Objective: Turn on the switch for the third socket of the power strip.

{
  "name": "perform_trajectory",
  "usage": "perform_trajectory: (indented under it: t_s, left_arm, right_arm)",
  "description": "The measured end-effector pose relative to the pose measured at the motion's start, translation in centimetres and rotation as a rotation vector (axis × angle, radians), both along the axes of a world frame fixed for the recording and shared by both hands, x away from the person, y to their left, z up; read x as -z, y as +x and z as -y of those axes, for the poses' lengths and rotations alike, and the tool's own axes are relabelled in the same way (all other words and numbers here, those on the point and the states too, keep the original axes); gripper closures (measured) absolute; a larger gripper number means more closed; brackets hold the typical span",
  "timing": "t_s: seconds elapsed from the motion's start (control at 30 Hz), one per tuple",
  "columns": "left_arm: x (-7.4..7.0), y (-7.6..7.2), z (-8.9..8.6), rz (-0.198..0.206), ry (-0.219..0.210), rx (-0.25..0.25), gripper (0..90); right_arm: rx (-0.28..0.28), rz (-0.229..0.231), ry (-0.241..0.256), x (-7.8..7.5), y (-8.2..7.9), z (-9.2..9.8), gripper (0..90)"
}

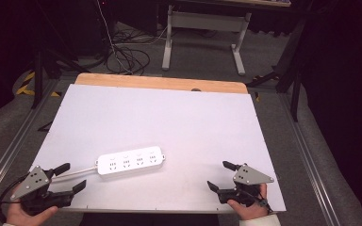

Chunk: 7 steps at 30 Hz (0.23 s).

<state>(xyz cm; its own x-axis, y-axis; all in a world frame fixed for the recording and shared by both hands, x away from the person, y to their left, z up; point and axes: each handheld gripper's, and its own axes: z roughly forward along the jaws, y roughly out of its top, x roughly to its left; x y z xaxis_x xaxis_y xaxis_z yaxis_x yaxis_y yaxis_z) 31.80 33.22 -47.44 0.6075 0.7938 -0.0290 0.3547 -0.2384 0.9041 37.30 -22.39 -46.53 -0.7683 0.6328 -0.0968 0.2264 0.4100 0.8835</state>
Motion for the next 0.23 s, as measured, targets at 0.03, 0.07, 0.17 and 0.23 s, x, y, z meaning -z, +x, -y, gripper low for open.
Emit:
perform_trajectory:
  t_s: [0.03,0.07,0.17,0.23]
  left_arm:
    - [-0.01,-0.02,0.02,0.001,0.004,0.0,17.1]
    - [-0.04,-0.04,0.04,0.001,0.007,0.0,17.1]
    - [-0.17,-0.15,0.1,0.016,0.019,0.001,17.0]
    - [-0.2,-0.21,0.23,0.023,0.028,0.002,16.6]
  right_arm:
    - [0.0,0.0,0.002,0.01,0.0,0.01,14.9]
    - [0.0,0.0,0.003,0.01,0.0,0.03,14.9]
    - [0.0,0.0,0.002,0.01,-0.01,0.04,14.9]
    - [0.001,0.001,0.002,0.0,0.01,0.03,14.9]
